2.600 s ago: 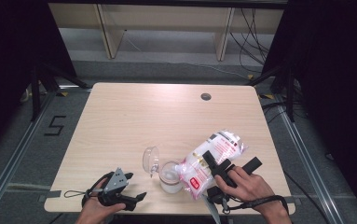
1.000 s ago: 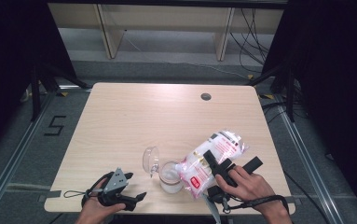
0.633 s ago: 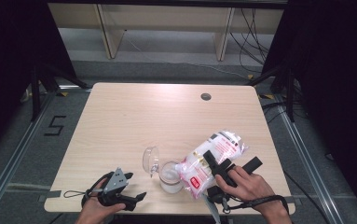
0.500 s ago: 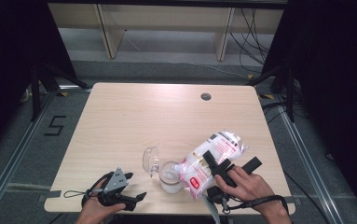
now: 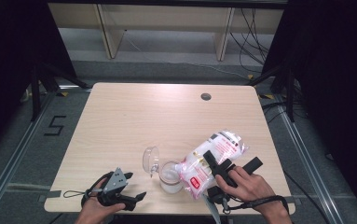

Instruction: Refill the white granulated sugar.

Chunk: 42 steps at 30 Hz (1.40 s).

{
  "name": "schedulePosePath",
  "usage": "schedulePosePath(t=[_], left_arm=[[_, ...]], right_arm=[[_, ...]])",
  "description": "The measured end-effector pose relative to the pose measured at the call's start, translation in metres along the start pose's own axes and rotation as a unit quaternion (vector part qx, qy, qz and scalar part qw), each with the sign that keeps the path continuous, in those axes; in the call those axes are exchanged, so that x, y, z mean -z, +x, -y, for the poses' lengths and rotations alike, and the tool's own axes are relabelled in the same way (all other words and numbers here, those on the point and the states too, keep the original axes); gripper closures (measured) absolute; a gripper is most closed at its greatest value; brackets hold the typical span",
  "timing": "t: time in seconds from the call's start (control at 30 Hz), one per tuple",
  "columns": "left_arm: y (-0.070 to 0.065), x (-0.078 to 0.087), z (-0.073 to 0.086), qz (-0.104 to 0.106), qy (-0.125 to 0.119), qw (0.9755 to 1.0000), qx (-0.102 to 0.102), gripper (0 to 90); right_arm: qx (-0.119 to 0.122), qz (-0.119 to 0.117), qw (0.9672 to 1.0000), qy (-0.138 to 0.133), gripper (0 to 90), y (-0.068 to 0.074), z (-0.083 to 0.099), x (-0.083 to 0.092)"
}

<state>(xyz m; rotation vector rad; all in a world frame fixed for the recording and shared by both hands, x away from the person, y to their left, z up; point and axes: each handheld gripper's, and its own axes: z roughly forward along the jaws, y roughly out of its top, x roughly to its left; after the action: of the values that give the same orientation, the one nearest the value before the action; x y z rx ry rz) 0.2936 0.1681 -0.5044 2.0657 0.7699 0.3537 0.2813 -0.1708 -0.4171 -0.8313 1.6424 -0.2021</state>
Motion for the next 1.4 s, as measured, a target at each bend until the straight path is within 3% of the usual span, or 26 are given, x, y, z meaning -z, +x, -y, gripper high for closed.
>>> schedulePosePath(t=[0.3,0.4,0.47,0.5,0.87,0.9,1.03,1.1,1.13,1.4], left_arm=[[0.0006,0.0003,-0.0001,0.001,0.004,1.0,-0.005,15.9],[-0.0004,0.0001,-0.0002,0.003,0.002,1.0,0.001,15.9],[0.0013,0.0005,-0.0005,0.002,0.003,0.9999,-0.011,15.9],[0.0001,0.0003,0.0001,0.001,0.003,1.0,0.002,15.9],[-0.0006,-0.0003,0.0,0.002,-0.002,1.0,0.003,15.9],[0.0004,0.0001,-0.0004,0.002,0.0,1.0,-0.007,15.9],[-0.0001,-0.0001,0.0001,0.0,-0.001,1.0,0.001,15.9],[0.001,0.0007,-0.0004,0.001,0.0,1.0,-0.009,15.9],[-0.0002,0.0009,-0.0001,-0.001,0.003,1.0,0.003,15.9],[0.0,0.0,0.0002,-0.001,-0.001,1.0,0.002,15.9]], right_arm=[[0.005,0.005,1.0,0.001,70.0,-0.0001,0.0,0.0002],[0.006,0.003,1.0,0.002,70.0,-0.001,0.0002,0.0],[0.007,0.004,1.0,0.002,70.0,-0.0015,0.0002,-0.0004],[0.007,0.004,1.0,0.001,70.0,-0.0017,0.0,-0.0006],[0.003,0.004,1.0,0.002,70.0,0.0007,0.0017,0.0001],[0.003,0.003,1.0,0.001,70.1,0.0007,0.0019,0.0002],[0.004,0.003,1.0,0.003,70.1,0.0006,0.002,-0.0002],[0.003,0.002,1.0,0.002,70.1,0.0006,0.0021,-0.0001],[0.003,0.002,1.0,0.002,70.1,0.0007,0.0021,-0.0001],[0.006,0.0,1.0,0.007,70.1,0.0007,0.0027,0.0002]])
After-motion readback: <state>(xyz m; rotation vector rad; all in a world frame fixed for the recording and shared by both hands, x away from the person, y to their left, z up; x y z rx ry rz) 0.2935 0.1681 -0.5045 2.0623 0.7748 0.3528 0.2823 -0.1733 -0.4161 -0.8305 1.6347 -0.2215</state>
